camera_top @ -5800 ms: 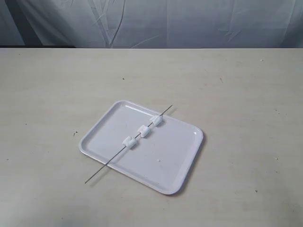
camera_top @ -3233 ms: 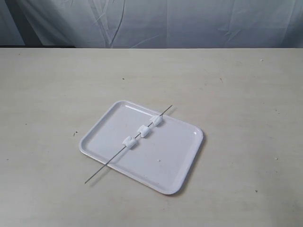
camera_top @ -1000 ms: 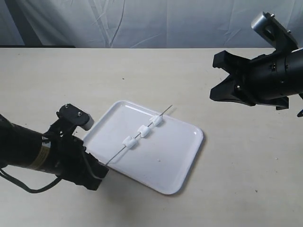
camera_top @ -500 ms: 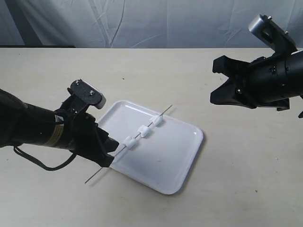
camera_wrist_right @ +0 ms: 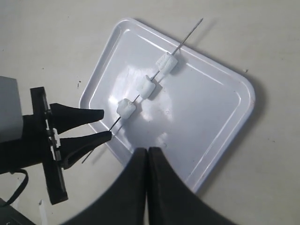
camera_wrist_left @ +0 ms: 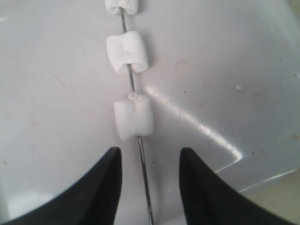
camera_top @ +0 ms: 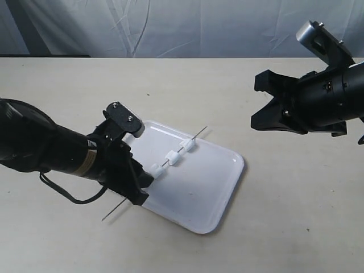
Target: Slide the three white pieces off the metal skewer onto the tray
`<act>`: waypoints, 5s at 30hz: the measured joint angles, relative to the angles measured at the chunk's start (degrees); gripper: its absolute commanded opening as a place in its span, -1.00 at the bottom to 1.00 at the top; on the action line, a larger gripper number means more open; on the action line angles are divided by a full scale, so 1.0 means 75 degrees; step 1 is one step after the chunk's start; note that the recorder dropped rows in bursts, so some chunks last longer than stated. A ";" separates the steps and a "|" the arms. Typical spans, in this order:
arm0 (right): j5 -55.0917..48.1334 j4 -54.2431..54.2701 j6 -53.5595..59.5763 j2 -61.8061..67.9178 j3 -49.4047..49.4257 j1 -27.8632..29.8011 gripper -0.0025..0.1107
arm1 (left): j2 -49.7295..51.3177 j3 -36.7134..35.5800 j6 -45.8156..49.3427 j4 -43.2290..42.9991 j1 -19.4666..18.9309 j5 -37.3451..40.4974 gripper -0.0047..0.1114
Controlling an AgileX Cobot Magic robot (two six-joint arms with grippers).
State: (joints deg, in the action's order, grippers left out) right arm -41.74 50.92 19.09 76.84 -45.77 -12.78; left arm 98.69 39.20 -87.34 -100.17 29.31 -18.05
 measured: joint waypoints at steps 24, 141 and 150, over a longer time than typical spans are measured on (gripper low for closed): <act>-0.0013 0.0000 0.0000 0.0000 0.0000 0.0000 -0.97 | 0.0639 0.0099 0.0347 0.0041 0.0032 0.0360 -0.24; 0.3193 0.3144 0.1028 0.0593 0.0000 -0.2542 -0.66 | -0.3501 -0.1308 -0.3068 0.0965 0.0032 -0.2180 -0.92; 0.3290 0.3243 0.1028 0.0593 0.0000 -0.2542 -0.66 | -0.3501 -0.1308 -0.3086 0.0872 0.0032 -0.2253 -0.92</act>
State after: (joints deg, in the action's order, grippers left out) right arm -17.07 75.24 26.81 81.28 -45.77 -31.84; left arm 72.43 29.39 -110.49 -93.63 29.56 -34.94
